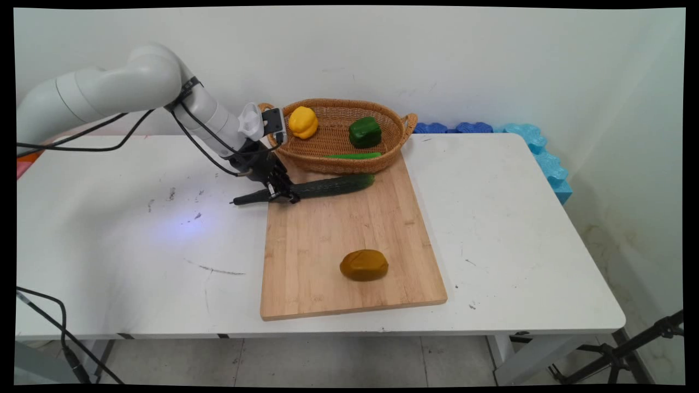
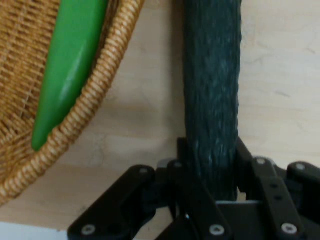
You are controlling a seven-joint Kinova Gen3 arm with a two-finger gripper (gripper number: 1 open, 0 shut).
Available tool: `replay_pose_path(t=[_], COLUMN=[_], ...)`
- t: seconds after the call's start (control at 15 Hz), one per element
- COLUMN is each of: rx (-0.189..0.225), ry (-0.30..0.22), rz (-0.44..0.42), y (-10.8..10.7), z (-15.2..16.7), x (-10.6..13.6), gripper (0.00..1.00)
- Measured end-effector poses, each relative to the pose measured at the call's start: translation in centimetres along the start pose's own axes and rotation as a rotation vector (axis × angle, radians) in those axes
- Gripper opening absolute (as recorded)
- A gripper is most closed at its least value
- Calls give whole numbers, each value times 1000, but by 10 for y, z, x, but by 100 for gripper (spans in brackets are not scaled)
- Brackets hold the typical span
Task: Place the picked object in the vegetable basket
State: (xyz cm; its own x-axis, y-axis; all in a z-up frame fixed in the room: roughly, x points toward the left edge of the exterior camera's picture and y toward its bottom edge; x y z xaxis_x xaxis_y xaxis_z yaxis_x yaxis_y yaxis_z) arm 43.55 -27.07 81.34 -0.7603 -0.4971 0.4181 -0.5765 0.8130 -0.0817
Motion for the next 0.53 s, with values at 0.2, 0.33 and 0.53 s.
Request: replay_pose_path(t=[0.2, 0.33, 0.53], rx=[-5, -10, -19], ry=[-6, -6, 1], rz=[11, 23, 51], y=[1, 3, 5], z=[2, 1, -2], x=[-1, -1, 0], gripper=[0, 0, 0])
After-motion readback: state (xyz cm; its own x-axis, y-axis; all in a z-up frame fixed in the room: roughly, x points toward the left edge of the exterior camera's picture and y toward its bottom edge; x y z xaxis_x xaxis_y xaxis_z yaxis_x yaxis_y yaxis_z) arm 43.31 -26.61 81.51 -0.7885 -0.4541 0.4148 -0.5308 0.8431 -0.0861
